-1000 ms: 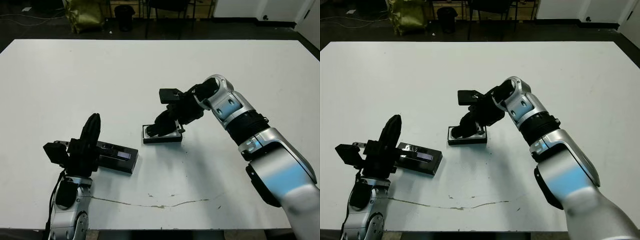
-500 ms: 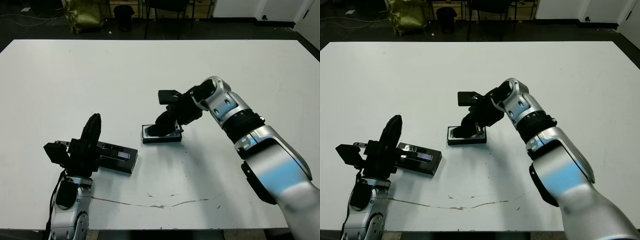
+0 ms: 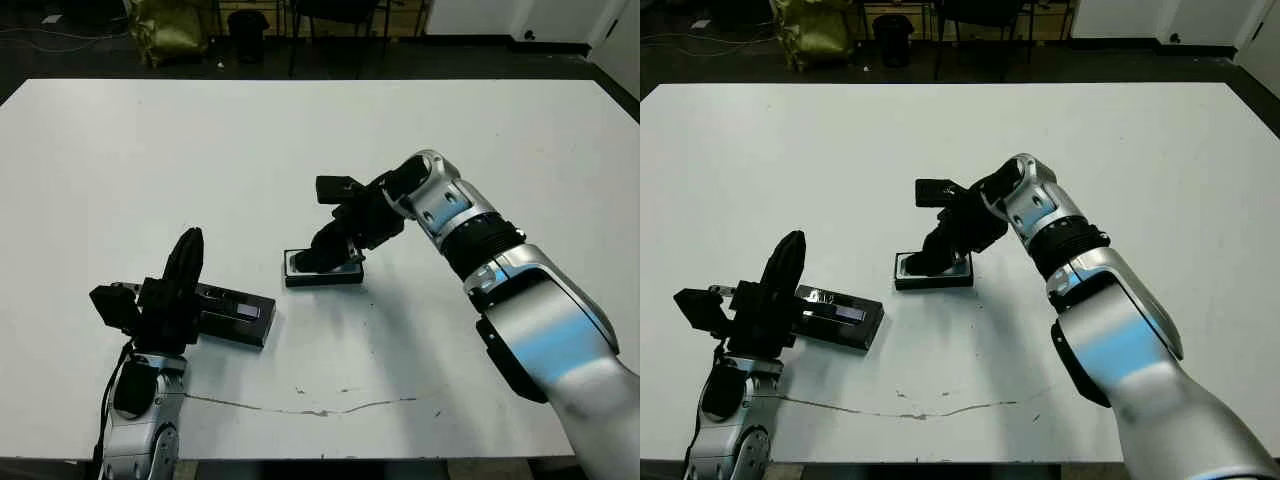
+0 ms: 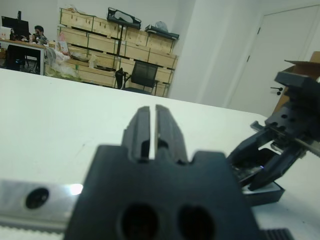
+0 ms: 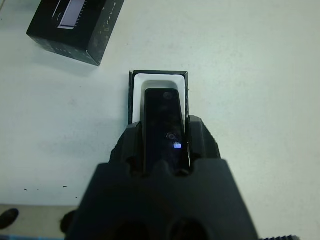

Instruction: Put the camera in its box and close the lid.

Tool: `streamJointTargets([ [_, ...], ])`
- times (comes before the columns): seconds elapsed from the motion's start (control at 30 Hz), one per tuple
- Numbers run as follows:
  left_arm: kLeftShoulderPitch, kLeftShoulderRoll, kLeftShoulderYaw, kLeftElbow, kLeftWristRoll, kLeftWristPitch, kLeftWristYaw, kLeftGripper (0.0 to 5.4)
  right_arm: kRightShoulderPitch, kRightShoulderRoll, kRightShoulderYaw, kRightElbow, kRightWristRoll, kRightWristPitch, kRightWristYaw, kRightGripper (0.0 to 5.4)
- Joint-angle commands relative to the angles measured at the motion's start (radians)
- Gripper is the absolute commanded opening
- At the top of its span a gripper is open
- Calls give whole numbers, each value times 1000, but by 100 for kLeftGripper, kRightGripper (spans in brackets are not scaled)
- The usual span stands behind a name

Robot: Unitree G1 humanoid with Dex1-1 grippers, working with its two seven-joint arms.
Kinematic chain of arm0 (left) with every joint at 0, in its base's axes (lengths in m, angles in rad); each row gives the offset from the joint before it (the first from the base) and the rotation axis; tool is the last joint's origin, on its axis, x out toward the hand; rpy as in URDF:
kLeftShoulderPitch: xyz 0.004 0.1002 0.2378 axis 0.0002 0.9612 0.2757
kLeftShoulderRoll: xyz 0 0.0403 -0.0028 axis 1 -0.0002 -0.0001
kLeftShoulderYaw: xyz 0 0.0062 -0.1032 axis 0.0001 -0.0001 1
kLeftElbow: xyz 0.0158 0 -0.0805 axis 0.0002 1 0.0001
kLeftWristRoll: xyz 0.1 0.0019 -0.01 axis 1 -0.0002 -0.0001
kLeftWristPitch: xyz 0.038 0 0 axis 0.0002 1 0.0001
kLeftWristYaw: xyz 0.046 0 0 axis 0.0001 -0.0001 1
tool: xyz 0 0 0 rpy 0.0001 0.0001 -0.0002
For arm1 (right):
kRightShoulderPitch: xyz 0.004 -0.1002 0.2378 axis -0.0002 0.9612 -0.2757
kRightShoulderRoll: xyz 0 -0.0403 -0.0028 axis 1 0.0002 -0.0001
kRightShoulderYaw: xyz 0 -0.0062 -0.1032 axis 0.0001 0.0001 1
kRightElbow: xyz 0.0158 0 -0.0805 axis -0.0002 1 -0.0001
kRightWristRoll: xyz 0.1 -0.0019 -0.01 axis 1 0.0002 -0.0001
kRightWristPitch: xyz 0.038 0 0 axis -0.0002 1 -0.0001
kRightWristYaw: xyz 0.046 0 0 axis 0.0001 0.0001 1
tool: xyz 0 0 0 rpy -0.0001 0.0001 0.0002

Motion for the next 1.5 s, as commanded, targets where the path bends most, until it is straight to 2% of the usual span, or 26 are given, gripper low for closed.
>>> streamJointTargets([
  [0.03,14,3,-2,11,18,9,9,0,-5,5,10,6,-20,-19,-8,84],
  [0.13,13,2,-2,13,12,6,2,0,-10,13,7,18,-19,3,1,84],
  [0.37,11,3,-2,22,11,2,-2,0,-21,12,7,6,-33,-11,-1,84],
  [0.5,13,0,-5,21,14,4,0,0,-73,11,-12,45,-22,35,34,84],
  [0.83,28,-8,-24,-3,45,24,32,0,-174,18,11,77,-62,8,62,84],
  [1.0,36,-11,-28,-20,54,50,49,0,-184,43,30,91,-77,-7,100,84],
  [1.13,42,-12,-27,-27,49,54,49,0,-167,45,44,76,-96,-44,74,84],
  [1.43,45,-11,-26,-34,21,75,37,0,-158,66,43,117,-102,6,91,84],
  [1.5,41,-11,-27,-31,23,73,36,0,-151,64,50,108,-111,-9,79,84],
])
